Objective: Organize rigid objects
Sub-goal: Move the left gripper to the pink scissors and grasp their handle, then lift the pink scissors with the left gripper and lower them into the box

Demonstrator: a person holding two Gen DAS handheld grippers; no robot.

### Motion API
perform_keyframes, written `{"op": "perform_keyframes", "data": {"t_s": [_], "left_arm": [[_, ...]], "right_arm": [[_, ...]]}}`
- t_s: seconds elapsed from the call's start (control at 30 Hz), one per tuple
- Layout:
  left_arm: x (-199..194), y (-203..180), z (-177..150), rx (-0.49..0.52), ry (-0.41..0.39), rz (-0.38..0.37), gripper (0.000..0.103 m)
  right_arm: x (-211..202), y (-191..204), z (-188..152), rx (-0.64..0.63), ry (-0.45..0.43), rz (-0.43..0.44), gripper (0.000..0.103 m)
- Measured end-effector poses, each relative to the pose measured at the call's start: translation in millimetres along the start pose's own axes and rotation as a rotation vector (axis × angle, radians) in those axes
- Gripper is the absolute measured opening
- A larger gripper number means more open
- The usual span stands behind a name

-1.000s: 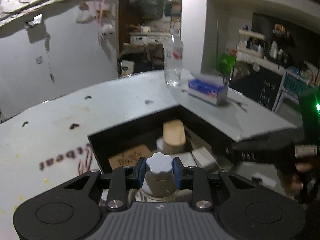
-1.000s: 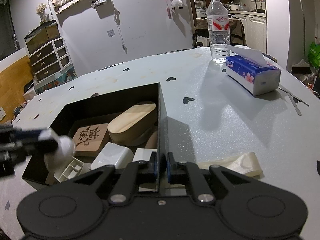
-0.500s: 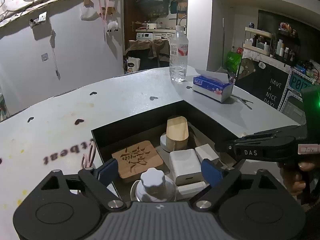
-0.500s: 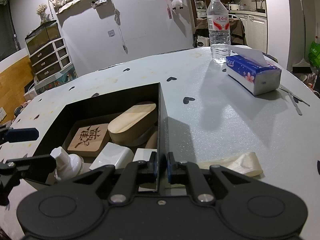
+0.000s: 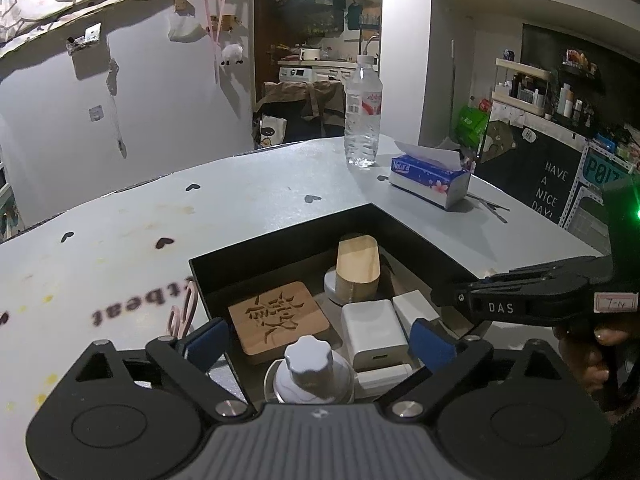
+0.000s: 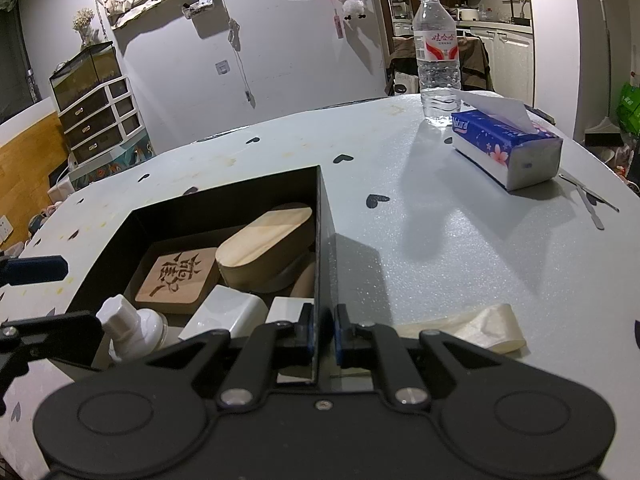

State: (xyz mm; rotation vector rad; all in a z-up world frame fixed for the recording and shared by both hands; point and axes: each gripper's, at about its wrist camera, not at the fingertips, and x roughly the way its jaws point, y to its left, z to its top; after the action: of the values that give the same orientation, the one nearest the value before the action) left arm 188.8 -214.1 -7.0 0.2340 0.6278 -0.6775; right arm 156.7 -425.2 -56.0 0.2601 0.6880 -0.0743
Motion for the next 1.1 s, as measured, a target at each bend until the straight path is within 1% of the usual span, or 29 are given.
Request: {"op": "perform_keyframes", "data": {"t_s": [0.1,0.17,0.37,0.5,0.57,0.63,0.7,0.73,0.77,0.8,0.83,0.87,1.03,1.1], "left_arm": [[-3,5,0,-0.016,-0.017,0.015,0.103],[-6,12,0,-0.036,-0.028,0.034,0.103],[-14,41,-7,-0.103,-0.042,0.132,0.103],[-18,64,-16,-0.16,-0.028,0.201,0.103],[-18,74,-21,-0.189,-0.011,0.219,0.103],[-19,83,-28,-0.222,-0.014,0.232,0.102],[-20,90,-34,-0.249,-0.015,0.233,0.094],[-18,93,-35,-0.261,-0.012,0.23,0.083],[-16,96,-37,-0.275,-0.006,0.228,0.073],[-14,98,-38,-0.286,-0.002,0.228,0.069],[-10,100,-40,-0.294,0.004,0.221,0.062],[-6,101,-40,-0.299,0.01,0.21,0.059],[16,103,-43,-0.313,0.048,0.159,0.059],[25,105,-43,-0.322,0.059,0.145,0.056]], "right_arm": [[0,0,0,0.0,0.0,0.0,0.01],[0,0,0,0.0,0.0,0.0,0.01],[0,0,0,0.0,0.0,0.0,0.01],[0,0,0,0.0,0.0,0.0,0.01],[0,0,0,0.0,0.0,0.0,0.01],[0,0,0,0.0,0.0,0.0,0.01],[0,0,0,0.0,0.0,0.0,0.01],[0,0,0,0.0,0.0,0.0,0.01],[0,-1,0,0.0,0.0,0.0,0.01],[0,-1,0,0.0,0.0,0.001,0.01],[0,-1,0,0.0,0.0,0.001,0.01],[0,-1,0,0.0,0.0,0.001,0.01],[0,0,0,-0.001,0.0,0.001,0.01],[0,0,0,0.0,0.0,0.002,0.01]]}}
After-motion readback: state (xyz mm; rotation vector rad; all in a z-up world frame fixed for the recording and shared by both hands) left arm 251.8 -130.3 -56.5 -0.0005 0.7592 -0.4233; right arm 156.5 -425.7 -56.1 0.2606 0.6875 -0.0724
